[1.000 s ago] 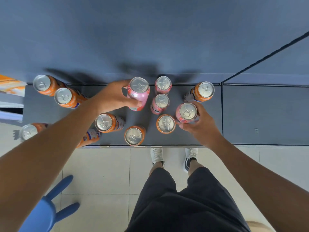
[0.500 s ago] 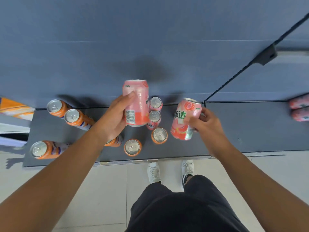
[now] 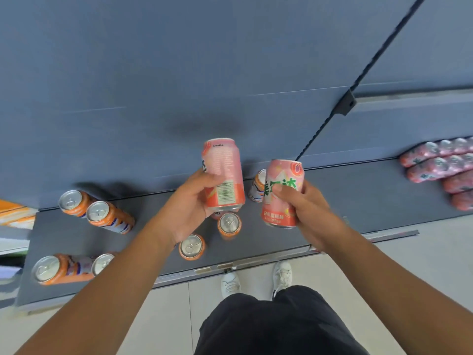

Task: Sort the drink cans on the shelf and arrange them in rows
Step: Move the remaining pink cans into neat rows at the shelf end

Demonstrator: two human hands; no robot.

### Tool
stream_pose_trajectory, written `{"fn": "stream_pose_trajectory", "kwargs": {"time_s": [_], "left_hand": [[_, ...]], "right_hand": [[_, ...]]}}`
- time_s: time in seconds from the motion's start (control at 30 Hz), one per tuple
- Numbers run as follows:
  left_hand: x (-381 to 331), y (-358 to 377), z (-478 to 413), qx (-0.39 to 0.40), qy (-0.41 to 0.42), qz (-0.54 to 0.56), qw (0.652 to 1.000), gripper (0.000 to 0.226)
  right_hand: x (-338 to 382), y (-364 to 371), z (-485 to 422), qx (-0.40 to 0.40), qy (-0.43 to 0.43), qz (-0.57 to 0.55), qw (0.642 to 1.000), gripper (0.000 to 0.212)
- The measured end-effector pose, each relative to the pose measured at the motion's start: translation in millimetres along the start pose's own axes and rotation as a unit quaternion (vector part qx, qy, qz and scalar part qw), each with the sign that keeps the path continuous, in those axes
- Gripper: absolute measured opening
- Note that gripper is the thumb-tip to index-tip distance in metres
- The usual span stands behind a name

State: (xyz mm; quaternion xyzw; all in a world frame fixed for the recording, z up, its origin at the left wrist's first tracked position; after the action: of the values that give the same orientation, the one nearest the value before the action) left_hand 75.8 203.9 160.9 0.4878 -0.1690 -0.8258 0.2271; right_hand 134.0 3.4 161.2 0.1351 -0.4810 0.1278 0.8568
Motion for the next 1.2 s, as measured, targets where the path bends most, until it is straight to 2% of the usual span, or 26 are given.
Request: {"fn": "stream_pose_trajectory", "kwargs": {"time_s": [0.07,0.2,0.27,0.4,0.6,0.77,0.9,1.03,1.2], "left_hand": [[-3.0,10.6,0.8,-0.005,0.023,-0.076,0.997,0.065],[-1.5,44.1,1.7,-0.025,0.059,-0.186,0.98,0.083],[6.0,63.4,0.2,-0.017,0.054,-0.211,0.976,0.082],[30.5,101.0,-4.6,-0.01,0.018,-0.231,0.973,0.075],[68.8,166.4,-16.4,0.024,0.001,-0.195,0.98,0.06],[91.8,242.6,-28.3,0.056,0.062,-0.263,0.961,0.064],[115.8,306.9,-44.9,0.059,0.112,-0.327,0.936,0.058],[143.8,369.7,-70.3,0.073,0.116,-0.347,0.928,0.07],[175.8,436.9,-100.4,0.091,0.107,-0.356,0.924,0.073]], "right_hand": [[5.9,-7.5,6.1,-0.005,-0.015,0.03,0.999,0.028],[16.9,-31.8,24.2,-0.026,-0.047,0.051,0.997,0.023],[20.5,-43.6,33.0,-0.027,-0.06,0.048,0.997,0.025],[24.5,-73.2,50.8,-0.032,-0.073,0.07,0.994,0.033],[25.7,-143.6,80.8,-0.031,-0.104,0.081,0.991,0.039],[26.1,-222.7,109.4,-0.03,-0.136,0.068,0.988,0.049],[30.3,-300.4,131.4,-0.04,-0.155,0.085,0.984,0.058],[34.3,-378.7,148.9,-0.069,-0.161,0.089,0.98,0.06],[35.3,-454.3,160.0,-0.1,-0.161,0.078,0.979,0.057]]}}
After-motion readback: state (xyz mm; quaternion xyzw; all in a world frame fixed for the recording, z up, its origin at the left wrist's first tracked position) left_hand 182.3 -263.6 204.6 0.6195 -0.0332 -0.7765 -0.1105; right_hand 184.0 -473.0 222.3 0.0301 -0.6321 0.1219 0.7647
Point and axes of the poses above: each hand's wrist, its own z-axis away from the middle knuckle, its own y-axis out of the palm, x = y × z, the point moved 6 cm from there along -z, towards the middle knuckle, and after that the axes turned 1 degree about -y, right-handed, at the moved point
